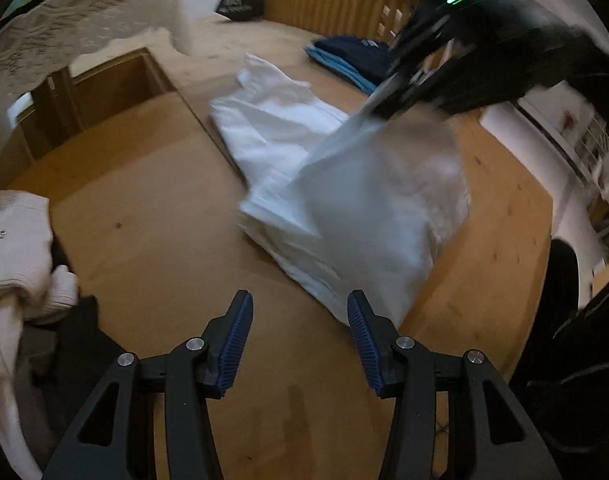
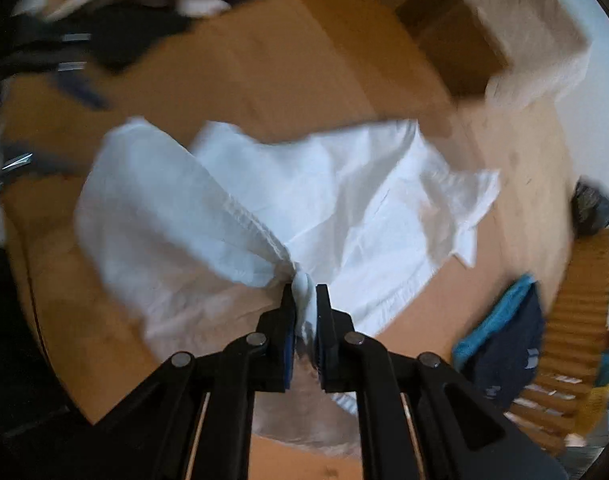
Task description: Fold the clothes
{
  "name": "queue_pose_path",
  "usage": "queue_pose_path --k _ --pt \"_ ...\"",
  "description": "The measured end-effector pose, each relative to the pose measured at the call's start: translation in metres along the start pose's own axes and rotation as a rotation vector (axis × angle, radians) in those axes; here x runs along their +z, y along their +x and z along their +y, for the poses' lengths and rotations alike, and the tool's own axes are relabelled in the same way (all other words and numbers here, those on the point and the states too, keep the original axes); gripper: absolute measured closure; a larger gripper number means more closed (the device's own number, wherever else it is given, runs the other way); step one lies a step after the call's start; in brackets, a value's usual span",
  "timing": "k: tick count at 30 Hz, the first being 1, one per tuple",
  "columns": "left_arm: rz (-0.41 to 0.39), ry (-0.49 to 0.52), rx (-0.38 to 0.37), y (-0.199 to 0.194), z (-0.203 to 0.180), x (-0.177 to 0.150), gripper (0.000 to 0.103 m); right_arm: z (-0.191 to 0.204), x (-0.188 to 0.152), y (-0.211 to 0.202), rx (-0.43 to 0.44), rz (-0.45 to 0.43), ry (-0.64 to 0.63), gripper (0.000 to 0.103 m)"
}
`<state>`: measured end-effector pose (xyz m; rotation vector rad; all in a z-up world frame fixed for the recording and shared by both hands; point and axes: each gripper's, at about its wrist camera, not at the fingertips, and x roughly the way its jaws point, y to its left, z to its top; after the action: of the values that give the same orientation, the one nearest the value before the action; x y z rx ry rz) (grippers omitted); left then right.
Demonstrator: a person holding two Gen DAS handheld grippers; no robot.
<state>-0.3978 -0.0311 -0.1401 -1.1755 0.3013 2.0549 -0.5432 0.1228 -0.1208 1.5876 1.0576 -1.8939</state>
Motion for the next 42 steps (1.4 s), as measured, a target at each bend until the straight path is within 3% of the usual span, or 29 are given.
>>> queue_pose_path --k 3,7,12,14,17,22,25,27,29,32,37,38,42 --pt "-0.026 0.039 -0.017 0.004 -0.012 0.012 0.056 -0.021 0.002 0.031 0.056 0.001 0.057 0.08" --pt "-0.029 0.1 -0.064 0.024 -0.032 0.033 0.056 -0.044 -0.01 0.035 0.134 -0.062 0.158 0.072" --pt "-0.007 0.148 -0.132 0.055 -0.052 0.052 0.056 -0.059 -0.015 0.023 0.114 -0.117 0.225 0.07" --pt "0.046 0.134 -0.117 0.077 -0.049 0.053 0.056 -0.066 -0.022 0.009 0.087 -0.159 0.249 0.07" --pt "0.132 0.105 -0.044 0.101 -0.037 0.044 0.056 -0.07 -0.066 -0.025 0.096 -0.284 0.366 0.07" --pt "0.046 0.15 -0.024 0.084 -0.049 0.045 0.055 -0.001 -0.117 0.008 0.228 -0.305 0.37 0.07" --pt "0.1 0.149 -0.016 0.103 -0.049 0.046 0.055 0.036 -0.121 0.039 0.115 -0.241 0.324 0.07" --pt "0.15 0.135 -0.007 0.117 -0.048 0.043 0.055 0.043 -0.123 0.048 0.092 -0.218 0.327 0.07" --pt "0.142 0.126 0.005 0.116 -0.048 0.041 0.055 0.043 -0.126 0.05 0.108 -0.183 0.337 0.07" --pt "0.143 0.084 -0.051 0.11 -0.05 0.041 0.053 0.045 -0.136 0.049 0.117 -0.135 0.33 0.07" --pt "0.16 0.139 -0.116 0.091 -0.072 0.04 0.052 0.059 -0.163 0.041 0.158 -0.082 0.269 0.07" --pt "0.155 0.144 -0.134 0.084 -0.069 0.042 0.052 0.057 -0.168 0.037 0.183 -0.091 0.276 0.07" --pt "0.072 0.105 -0.155 0.046 -0.037 0.078 0.052 0.014 -0.166 0.013 0.31 -0.277 0.387 0.07"
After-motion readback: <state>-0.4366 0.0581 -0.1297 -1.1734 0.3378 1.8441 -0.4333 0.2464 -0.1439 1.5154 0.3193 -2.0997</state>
